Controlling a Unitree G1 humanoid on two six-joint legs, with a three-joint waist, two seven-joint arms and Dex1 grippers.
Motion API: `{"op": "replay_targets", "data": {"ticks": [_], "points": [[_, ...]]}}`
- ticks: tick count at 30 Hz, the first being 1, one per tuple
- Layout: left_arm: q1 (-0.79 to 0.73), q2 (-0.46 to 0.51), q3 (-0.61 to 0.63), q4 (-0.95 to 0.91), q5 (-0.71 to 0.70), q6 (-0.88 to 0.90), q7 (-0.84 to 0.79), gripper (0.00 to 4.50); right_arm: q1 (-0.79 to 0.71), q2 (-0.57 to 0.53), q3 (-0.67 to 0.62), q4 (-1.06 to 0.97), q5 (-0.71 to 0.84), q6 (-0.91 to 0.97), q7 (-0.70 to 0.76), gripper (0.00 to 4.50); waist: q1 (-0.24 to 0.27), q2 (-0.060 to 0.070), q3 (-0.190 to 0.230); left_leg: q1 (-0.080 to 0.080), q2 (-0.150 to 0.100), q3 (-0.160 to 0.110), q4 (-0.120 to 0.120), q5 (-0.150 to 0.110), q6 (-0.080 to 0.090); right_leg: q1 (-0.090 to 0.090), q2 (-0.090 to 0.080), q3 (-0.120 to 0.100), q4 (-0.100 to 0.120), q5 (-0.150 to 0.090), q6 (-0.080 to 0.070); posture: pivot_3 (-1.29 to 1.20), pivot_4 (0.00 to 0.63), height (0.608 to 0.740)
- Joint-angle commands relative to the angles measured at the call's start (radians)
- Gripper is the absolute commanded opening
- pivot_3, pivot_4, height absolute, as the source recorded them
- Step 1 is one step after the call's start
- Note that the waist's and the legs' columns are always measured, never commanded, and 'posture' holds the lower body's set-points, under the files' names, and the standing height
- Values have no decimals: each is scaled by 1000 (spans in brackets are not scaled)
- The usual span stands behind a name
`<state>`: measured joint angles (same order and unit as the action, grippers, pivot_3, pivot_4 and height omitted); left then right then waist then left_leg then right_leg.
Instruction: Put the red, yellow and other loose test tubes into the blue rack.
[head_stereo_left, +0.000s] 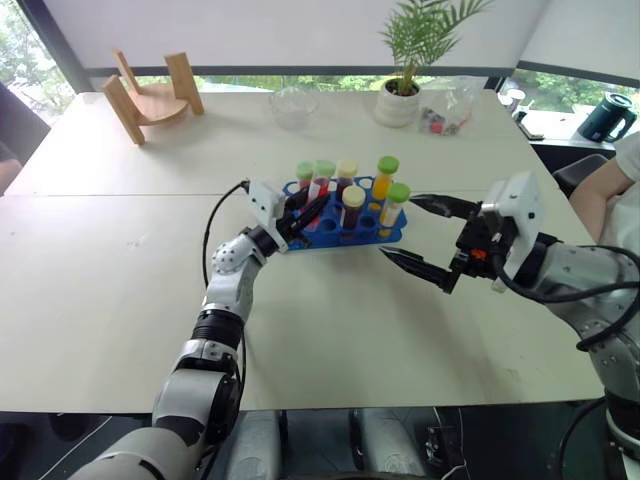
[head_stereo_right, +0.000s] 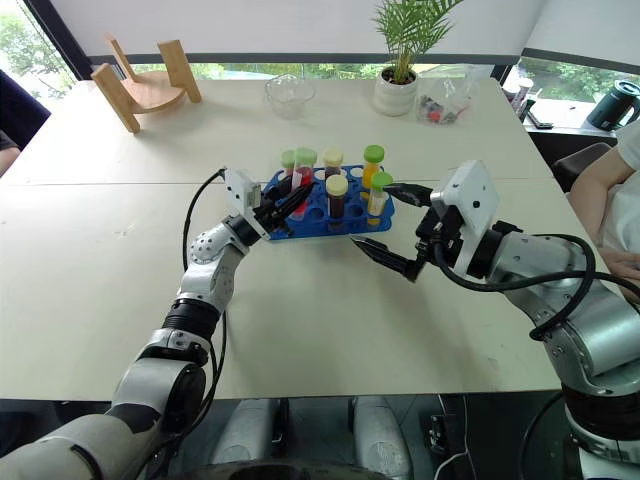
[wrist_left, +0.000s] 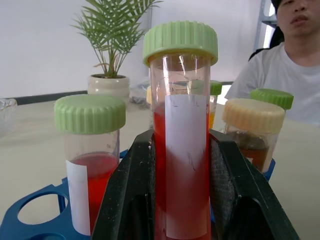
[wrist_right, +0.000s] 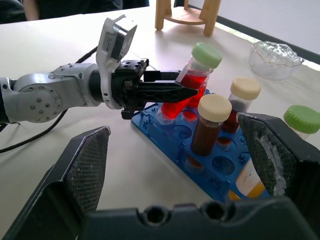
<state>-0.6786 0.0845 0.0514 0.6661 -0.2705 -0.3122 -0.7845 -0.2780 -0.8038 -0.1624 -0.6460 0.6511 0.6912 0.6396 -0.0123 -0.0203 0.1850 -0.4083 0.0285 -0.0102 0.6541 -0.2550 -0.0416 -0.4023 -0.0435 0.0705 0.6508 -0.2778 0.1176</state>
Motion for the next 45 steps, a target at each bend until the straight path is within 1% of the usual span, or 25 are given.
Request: {"op": "replay_targets", "data": {"ticks": [1,12,20,22,23,24,25,27,28,31,37,41,43,45], "points": [[-7,0,1,11,2,-30,-11,806,1,3,-30,-43,11,-7,-13,4500,0,0,0,0,0,0,0,0,0,0,0,0,0,0,0,0,150,740],[43,0,-5,39,34,-116,10,806,-1,2,-27,-42,15,-8,-16,4500,-3,0,0,0,0,0,0,0,0,0,0,0,0,0,0,0,150,740],[21,-17,-4,122,44,-163,27,806,-13,1,-22,-33,13,-10,-12,4500,-1,0,0,0,0,0,0,0,0,0,0,0,0,0,0,0,150,740],[14,-19,-7,139,46,-167,26,1857,-15,0,-22,-33,13,-10,-11,4500,-1,0,-1,0,0,0,0,0,0,0,0,0,0,0,0,0,150,740],[13,-18,-10,145,49,-168,23,2293,-15,0,-23,-33,14,-10,-11,4500,-1,0,-1,1,0,0,0,0,0,0,0,0,0,0,0,0,150,740],[13,-18,-10,151,51,-172,20,2857,-14,-1,-24,-34,14,-10,-10,4500,-1,0,-1,1,0,0,0,0,0,0,0,0,0,0,0,0,150,740],[15,-17,-11,155,54,-178,18,3279,-14,-1,-25,-34,14,-9,-10,4500,0,0,-1,0,0,0,0,0,0,0,0,0,0,0,0,0,150,740],[25,-11,-10,156,54,-183,3,4375,-13,-2,-27,-36,14,-10,-9,4500,1,0,-1,1,0,0,0,0,0,1,0,0,0,0,0,0,150,740],[33,-4,-9,152,53,-182,-4,4445,-14,-1,-26,-35,13,-10,-10,4500,0,0,-1,1,0,0,0,0,0,1,0,0,-1,0,0,0,150,740],[75,27,-8,104,58,-188,-9,4445,-15,2,-25,-35,14,-7,-14,4500,-4,1,-1,2,0,0,-1,0,0,2,0,0,-1,0,0,0,150,740],[187,121,-17,-121,17,-62,-73,4445,-2,0,-30,-39,13,-10,-12,4500,-3,1,-2,2,1,0,-2,0,0,1,0,0,-1,0,0,0,150,740],[256,218,-11,-352,-21,159,-70,4445,1,0,-31,-30,11,-15,-3,4500,-1,1,-2,1,1,0,-2,0,0,2,0,0,-1,0,0,0,150,740],[291,309,-3,-501,-72,344,-91,4445,5,-3,-33,-22,8,-17,3,4500,-2,1,-1,1,1,0,-2,0,0,1,-1,0,-1,0,0,0,150,740],[317,373,12,-608,-131,477,-108,4445,10,-5,-34,-15,5,-20,10,4500,-2,1,-1,1,1,0,-3,0,0,1,0,-1,-1,0,0,0,150,740]]}}
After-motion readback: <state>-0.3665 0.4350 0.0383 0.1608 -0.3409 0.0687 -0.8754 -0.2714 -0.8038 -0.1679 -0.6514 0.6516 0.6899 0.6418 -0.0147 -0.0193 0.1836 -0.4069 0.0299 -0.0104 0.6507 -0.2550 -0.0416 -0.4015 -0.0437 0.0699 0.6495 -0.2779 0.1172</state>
